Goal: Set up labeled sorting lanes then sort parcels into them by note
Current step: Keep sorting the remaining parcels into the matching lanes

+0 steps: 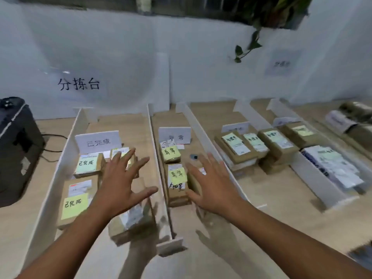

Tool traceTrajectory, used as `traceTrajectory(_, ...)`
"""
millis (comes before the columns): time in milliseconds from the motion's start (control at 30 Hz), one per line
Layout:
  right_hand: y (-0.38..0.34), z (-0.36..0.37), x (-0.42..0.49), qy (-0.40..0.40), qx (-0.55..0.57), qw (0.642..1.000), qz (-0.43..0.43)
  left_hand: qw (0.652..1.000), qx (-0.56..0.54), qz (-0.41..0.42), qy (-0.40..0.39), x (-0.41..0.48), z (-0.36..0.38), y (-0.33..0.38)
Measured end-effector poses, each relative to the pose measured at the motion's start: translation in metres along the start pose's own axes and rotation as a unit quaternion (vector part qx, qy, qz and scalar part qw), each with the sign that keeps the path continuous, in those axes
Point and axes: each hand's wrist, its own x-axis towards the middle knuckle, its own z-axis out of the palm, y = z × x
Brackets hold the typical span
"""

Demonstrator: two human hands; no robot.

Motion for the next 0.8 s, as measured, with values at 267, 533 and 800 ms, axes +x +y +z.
traceTrajectory(267,0.132,-0.147,-0.19,0.095,-0.13,0.97,0.184,0.964,0.068,0.256,0.02,0.055,0.0,0.27)
traceTrajectory(533,0.238,-0.167,-0.364,0.109,-0.16,0.922,0.335,0.926,0.018,0.378,-0.004,0.047,0.07,0.487)
traceTrajectory(800,0.419,-0.186,-0.501,0.135,-0.149,0.895,0.399,0.918,-0.028,0.394,-0.043,0.067,0.183,0.701)
